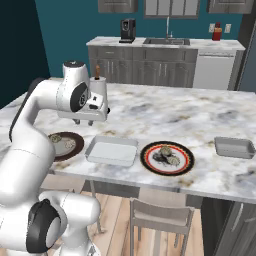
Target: Place two dumplings into each of the tupperware containers and then place the containers in the fridge.
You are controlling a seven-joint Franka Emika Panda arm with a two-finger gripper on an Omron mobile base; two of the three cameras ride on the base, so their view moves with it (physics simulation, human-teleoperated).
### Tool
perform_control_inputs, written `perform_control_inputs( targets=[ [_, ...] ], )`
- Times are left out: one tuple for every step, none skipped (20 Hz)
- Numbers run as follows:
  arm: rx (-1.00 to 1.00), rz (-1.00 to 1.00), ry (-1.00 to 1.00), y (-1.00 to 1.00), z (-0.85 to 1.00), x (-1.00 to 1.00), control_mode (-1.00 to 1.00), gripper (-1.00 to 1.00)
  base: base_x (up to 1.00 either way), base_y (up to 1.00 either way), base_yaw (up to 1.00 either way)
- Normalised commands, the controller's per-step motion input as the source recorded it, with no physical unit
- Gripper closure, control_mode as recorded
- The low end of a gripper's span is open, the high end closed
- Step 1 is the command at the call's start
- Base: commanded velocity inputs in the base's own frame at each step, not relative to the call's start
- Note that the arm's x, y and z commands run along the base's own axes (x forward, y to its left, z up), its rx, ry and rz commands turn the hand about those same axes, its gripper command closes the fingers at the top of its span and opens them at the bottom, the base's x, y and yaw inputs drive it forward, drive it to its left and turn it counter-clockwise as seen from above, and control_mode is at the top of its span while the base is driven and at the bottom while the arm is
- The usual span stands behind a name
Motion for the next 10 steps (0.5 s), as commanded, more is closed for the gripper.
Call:
perform_control_inputs(
  targets=[
    [0.00,0.00,0.01,0.00,0.00,0.00,-1.00,-1.00,0.00,0.00,0.00],
    [0.00,0.00,0.02,0.00,0.00,0.00,-1.00,-1.00,0.00,0.00,0.00],
    [0.00,0.00,0.01,0.21,-0.17,-0.04,-1.00,-1.00,0.00,0.00,0.00],
    [0.00,0.00,0.00,0.50,-0.36,-0.18,-1.00,-1.00,0.00,0.00,0.00],
    [0.00,0.06,0.00,0.83,-0.39,0.00,-1.00,-1.00,0.00,0.00,0.00],
    [-0.02,0.09,0.04,1.00,-0.46,0.01,-1.00,-1.00,0.00,0.00,0.00],
    [-0.04,0.13,0.05,1.00,-0.55,0.11,-1.00,-1.00,0.00,0.00,0.00],
    [-0.02,0.16,0.06,1.00,-0.58,0.23,-1.00,-1.00,0.00,0.00,0.00],
    [-0.05,0.13,0.11,1.00,-0.49,0.32,-1.00,-1.00,0.00,0.00,0.00],
    [-0.03,0.14,0.19,1.00,-0.32,0.27,-1.00,-1.00,0.00,0.00,0.00]
  ],
)
